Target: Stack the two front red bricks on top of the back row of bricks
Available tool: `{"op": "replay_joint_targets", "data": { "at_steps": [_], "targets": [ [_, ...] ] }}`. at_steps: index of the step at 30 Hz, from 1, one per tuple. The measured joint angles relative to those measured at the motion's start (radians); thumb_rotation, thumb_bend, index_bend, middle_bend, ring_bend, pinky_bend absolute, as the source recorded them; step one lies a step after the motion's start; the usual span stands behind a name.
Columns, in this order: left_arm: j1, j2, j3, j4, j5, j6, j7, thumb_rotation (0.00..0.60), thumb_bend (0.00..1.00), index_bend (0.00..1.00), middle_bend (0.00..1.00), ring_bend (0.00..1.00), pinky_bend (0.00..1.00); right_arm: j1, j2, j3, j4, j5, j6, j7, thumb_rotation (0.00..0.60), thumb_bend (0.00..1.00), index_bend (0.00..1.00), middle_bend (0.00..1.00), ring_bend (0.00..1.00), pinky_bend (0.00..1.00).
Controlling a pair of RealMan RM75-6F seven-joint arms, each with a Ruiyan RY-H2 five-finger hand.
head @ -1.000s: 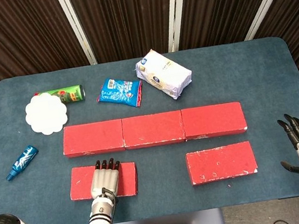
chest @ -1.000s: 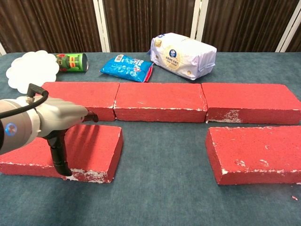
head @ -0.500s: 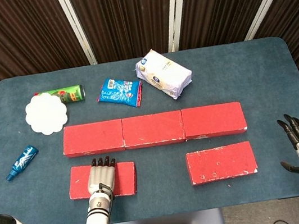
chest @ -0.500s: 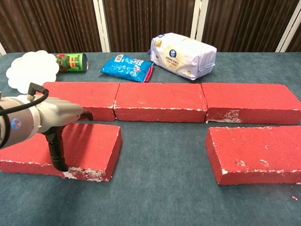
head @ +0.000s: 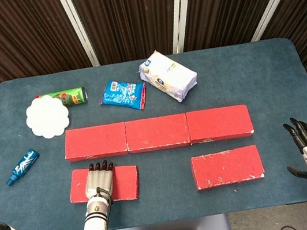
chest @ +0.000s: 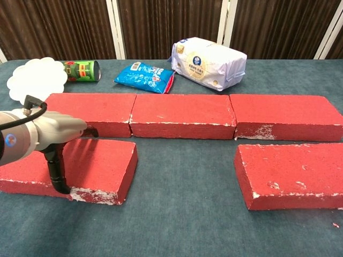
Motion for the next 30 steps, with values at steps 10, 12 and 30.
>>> {"op": "replay_joint_targets", "data": {
  "at_steps": [10, 12, 30],
  "targets": [
    [0.007, 0.002, 0.015, 0.018, 0.007, -0.009, -0.007, 0.600, 0.00, 0.00, 0.00, 0.00, 0.13, 0.001, 0.002, -0.003, -0.002, -0.002, -0.004, 0.003, 0.600, 0.00, 0.16, 0.00, 0.01, 0.00],
    [0.007, 0.003, 0.017, 0.019, 0.006, -0.009, -0.005, 0.600, 0.06, 0.00, 0.00, 0.00, 0.13, 0.001, 0.002, -0.004, -0.003, -0.004, -0.005, 0.003, 0.600, 0.00, 0.16, 0.00, 0.01, 0.00],
    [0.004, 0.008, 0.016, 0.019, -0.009, -0.001, 0.012, 0.600, 0.25, 0.00, 0.07, 0.00, 0.15, 0.002, 0.002, -0.005, -0.006, -0.005, -0.004, 0.010, 0.600, 0.00, 0.16, 0.00, 0.02, 0.00]
  ]
}}
